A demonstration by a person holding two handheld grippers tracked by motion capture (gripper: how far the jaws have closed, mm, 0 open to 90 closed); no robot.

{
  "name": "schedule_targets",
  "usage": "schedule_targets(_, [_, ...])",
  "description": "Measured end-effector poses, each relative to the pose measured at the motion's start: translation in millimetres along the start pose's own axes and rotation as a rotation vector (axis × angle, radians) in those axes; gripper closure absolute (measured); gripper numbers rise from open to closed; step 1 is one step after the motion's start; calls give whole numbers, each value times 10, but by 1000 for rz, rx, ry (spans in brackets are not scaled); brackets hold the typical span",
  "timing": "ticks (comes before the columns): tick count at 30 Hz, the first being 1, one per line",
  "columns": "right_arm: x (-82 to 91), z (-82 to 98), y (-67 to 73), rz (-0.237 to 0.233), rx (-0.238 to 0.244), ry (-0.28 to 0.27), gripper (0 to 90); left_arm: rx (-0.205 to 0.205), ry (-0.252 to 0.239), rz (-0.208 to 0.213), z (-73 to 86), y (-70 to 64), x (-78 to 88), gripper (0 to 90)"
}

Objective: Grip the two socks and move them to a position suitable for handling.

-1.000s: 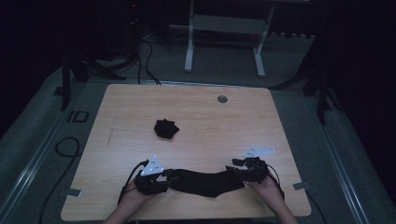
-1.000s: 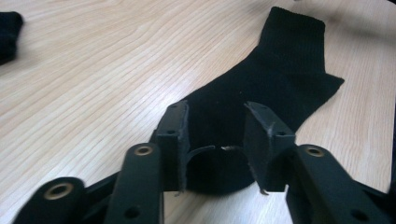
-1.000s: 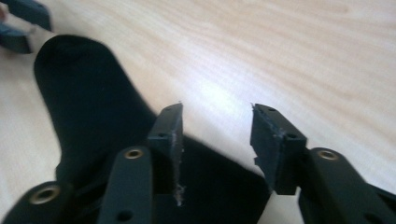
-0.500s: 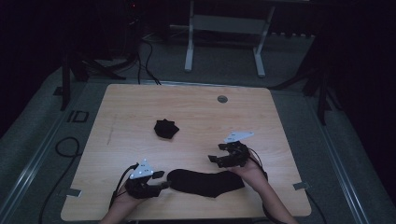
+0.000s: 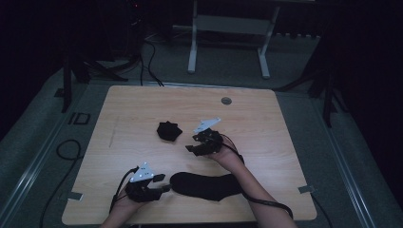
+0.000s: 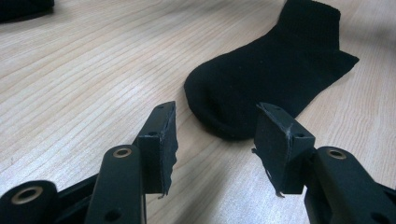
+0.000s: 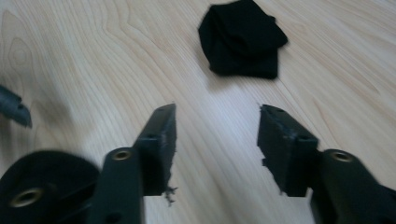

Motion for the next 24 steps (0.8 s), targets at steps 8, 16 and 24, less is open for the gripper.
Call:
schedule_targets(8, [-289,-382,62,-11,50,-6,487,10,-11,1,19,4,22,494])
schedule_targets(16, [-640,-708,26,-6,62,8,433,23,-50,-2,-13,35,92,494])
schedule_targets(24, [-1027,-665,18,24,68,87,421,38,-64,-5,-7,73,133,494])
Point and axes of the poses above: each handheld gripper's, and its own axes: x roughly backward along the jaws, z roughly out of its underside, y roughly to its left, the point moved 7 cm from there along -x, roughly forward along the jaws, and after that the axes turned 9 degrees about z, right-handed, at the moved point
